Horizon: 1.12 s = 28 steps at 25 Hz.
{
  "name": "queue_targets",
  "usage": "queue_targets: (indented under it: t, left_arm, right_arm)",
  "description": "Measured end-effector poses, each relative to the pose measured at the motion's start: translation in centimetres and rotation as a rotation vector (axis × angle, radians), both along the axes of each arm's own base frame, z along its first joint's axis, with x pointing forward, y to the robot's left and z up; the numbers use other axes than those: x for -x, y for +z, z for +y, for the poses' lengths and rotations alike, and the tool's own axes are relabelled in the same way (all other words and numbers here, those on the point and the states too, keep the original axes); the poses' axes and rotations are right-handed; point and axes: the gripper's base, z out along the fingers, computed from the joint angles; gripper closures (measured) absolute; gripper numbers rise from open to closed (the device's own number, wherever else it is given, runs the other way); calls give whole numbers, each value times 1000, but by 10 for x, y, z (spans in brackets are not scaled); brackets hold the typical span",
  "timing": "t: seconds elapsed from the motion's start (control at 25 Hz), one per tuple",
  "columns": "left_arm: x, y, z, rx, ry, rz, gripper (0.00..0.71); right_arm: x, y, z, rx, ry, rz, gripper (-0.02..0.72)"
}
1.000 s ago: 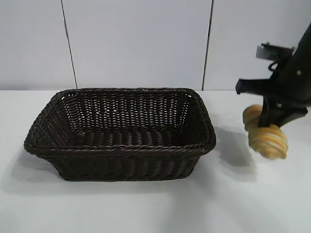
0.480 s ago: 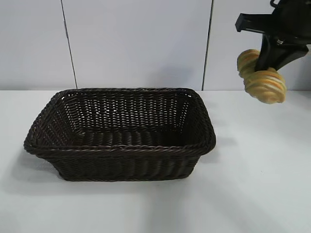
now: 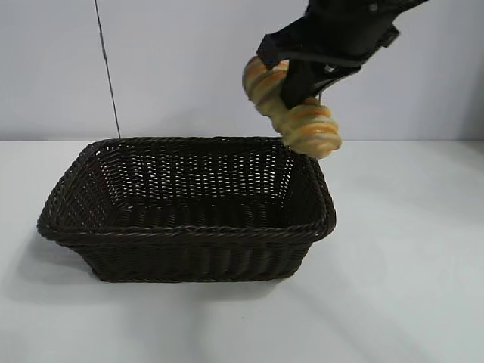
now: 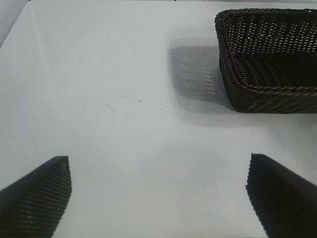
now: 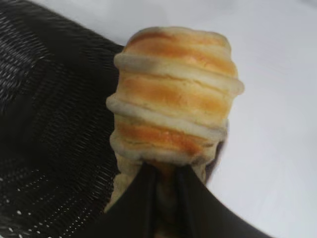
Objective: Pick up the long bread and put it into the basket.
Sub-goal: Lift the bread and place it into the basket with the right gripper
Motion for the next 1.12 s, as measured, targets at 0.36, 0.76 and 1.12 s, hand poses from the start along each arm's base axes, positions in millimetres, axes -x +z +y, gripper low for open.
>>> queue_targets:
  t: [0.36,0.76,1.12]
  left_arm:
    - [0,0,0,0,0,0,16]
    - [0,0,0,0,0,0,16]
    - [0,0,0,0,0,0,16]
  right_arm:
    - [-14,-57,20,17,29,19,629]
    - [-19,-66,23,-8,13,-2,626]
    - [-18,-52,23,-31,12,-35,194]
